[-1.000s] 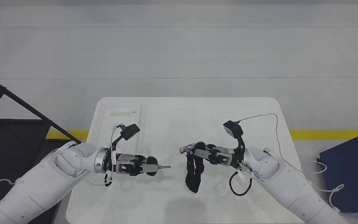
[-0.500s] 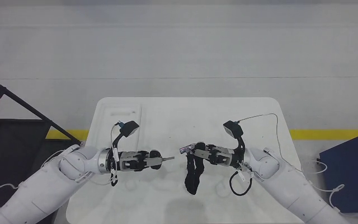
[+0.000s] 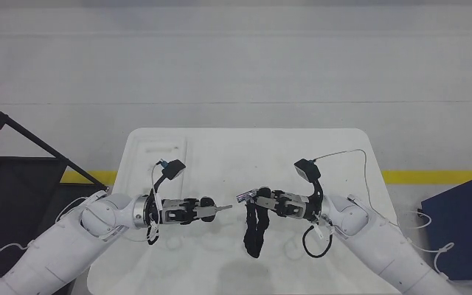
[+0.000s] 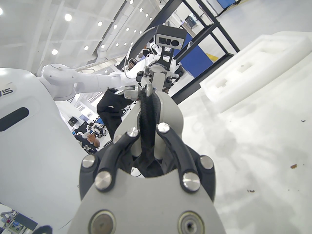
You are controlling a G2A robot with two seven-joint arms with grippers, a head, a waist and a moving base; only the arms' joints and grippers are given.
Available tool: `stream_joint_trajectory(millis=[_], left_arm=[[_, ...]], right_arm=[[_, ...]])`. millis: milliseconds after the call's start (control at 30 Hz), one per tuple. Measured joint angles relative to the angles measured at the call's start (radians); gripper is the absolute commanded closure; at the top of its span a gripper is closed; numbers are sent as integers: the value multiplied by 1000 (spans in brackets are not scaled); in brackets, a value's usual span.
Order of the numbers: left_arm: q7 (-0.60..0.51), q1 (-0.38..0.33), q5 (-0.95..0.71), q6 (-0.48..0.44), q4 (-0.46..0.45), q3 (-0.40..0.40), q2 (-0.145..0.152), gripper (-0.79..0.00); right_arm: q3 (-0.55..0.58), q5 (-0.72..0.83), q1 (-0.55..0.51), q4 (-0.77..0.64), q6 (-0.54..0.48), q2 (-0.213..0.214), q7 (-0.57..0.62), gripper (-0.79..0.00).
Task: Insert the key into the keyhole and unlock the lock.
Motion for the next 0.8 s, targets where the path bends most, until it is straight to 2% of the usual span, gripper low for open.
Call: stream_joint_trajectory(millis=[800], left_arm=[[-40, -22, -16, 40, 32, -14, -56, 0]], right_arm=[[0, 0, 0, 0, 0, 0, 0, 0]])
